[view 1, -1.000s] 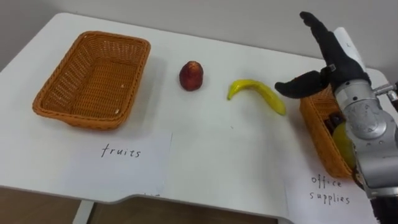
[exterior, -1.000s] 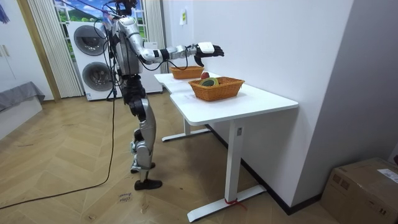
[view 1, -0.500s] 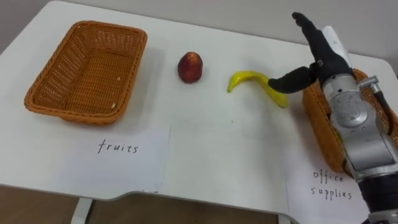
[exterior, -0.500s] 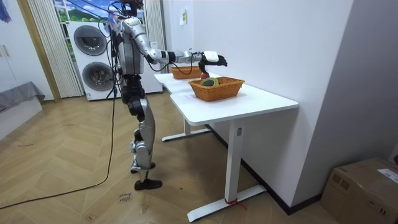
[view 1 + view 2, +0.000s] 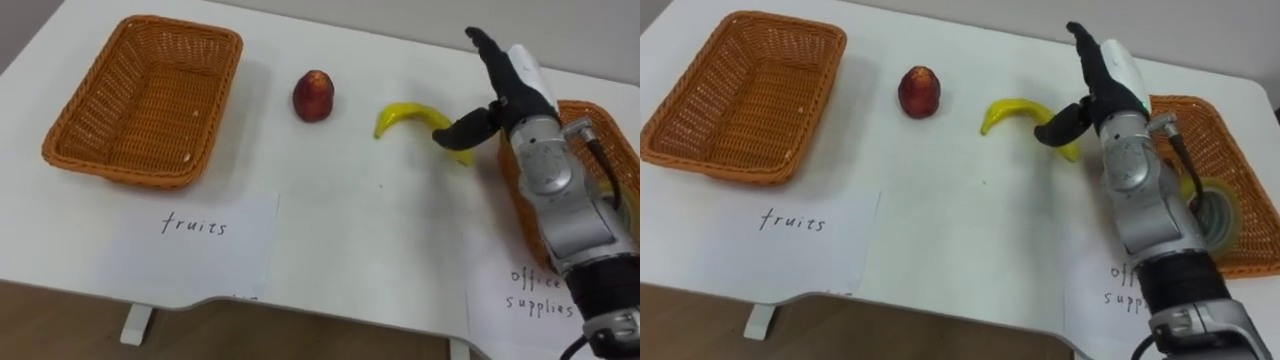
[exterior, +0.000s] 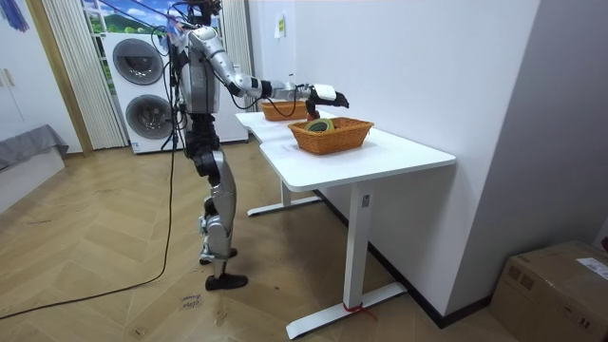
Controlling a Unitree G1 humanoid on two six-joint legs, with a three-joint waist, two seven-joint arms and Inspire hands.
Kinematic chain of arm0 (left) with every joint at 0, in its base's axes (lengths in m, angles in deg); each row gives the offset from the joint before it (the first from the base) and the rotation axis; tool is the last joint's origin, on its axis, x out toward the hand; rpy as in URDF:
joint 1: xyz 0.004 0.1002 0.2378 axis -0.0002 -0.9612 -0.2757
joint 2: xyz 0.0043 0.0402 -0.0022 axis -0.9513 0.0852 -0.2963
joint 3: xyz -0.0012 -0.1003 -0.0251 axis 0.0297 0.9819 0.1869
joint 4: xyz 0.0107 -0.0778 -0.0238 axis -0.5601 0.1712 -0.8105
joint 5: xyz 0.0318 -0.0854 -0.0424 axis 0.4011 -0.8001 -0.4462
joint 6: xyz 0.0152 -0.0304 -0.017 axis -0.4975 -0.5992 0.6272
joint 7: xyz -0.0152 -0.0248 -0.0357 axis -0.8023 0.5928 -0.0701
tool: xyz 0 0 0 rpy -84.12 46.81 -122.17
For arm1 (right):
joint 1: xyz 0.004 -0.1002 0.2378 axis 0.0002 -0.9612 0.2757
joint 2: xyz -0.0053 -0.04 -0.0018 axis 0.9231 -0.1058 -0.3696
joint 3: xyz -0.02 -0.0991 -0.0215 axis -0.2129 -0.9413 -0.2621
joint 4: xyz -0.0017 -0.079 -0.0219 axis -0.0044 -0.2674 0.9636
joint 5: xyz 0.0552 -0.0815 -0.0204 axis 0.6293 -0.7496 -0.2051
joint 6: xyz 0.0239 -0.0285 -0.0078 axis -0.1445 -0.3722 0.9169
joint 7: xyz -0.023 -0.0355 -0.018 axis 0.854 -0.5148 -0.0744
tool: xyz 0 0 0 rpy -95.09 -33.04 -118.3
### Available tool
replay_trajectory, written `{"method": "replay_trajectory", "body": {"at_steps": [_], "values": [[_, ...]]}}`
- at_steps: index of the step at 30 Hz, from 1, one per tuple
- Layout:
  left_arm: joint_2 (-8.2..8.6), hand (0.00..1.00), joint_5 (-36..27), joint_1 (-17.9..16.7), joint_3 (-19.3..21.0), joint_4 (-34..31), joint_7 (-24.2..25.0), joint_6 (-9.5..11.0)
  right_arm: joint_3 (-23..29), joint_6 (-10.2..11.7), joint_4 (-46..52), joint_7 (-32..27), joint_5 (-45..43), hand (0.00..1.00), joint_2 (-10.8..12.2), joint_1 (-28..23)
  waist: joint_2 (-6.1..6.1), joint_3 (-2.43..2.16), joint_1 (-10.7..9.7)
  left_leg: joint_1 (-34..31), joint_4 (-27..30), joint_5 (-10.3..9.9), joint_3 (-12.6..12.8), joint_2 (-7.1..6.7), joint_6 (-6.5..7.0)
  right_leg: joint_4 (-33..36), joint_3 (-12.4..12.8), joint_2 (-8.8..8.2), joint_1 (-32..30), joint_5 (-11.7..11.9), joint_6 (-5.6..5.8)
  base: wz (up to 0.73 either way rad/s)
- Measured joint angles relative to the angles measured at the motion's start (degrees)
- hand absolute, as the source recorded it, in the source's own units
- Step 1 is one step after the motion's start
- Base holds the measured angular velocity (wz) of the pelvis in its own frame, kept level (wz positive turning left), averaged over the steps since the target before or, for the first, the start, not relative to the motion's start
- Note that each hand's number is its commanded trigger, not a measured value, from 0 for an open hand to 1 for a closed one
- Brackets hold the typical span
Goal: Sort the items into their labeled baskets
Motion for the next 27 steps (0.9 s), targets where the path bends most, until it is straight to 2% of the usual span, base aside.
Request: {"method": "replay_trajectory", "body": {"at_steps": [5, 9, 18, 27], "values": [[-0.44, 0.00, 0.1, -0.1, -0.2, -0.3, 0.1, 0.0, -0.4, 0.1, -0.8, 0.6, 0.2, 0.00, -0.1, 0.3, -0.15, -0.02, 0.4, -1.4, 0.1, 0.2, 0.1, -0.18, 0.12, 0.9, 0.2, -0.01, -1.9, 0.0, 0.01, -0.02], [-0.47, 0.00, 0.0, -0.1, -0.3, -0.3, 0.1, 0.0, -0.4, 0.1, -5.2, 1.1, 0.5, 0.00, -0.6, 2.0, -0.07, 0.03, 1.2, -1.5, 0.1, 0.2, 0.1, -0.19, 0.15, 0.8, 0.2, -0.03, -2.0, 0.0, 0.01, 0.00], [-0.43, 0.00, 0.0, 1.3, -0.2, -0.3, 0.0, 0.0, -1.6, 0.1, -5.5, 1.1, 0.1, 0.00, -0.7, 2.7, -0.02, 0.10, 1.4, -2.3, 0.1, 0.3, 0.1, -0.18, 0.13, 0.9, 0.1, -0.06, -2.9, 0.0, 0.01, 0.00], [-0.44, 0.00, 0.0, 1.8, -0.1, -0.2, 1.2, 1.0, -2.9, 0.2, -6.1, 2.4, 0.1, 0.00, -0.9, 2.9, -0.49, 0.49, 1.7, -3.2, 0.1, 0.3, 0.1, -0.15, 0.13, 0.9, 0.1, -0.08, -3.7, 0.0, 0.01, 0.00]]}}
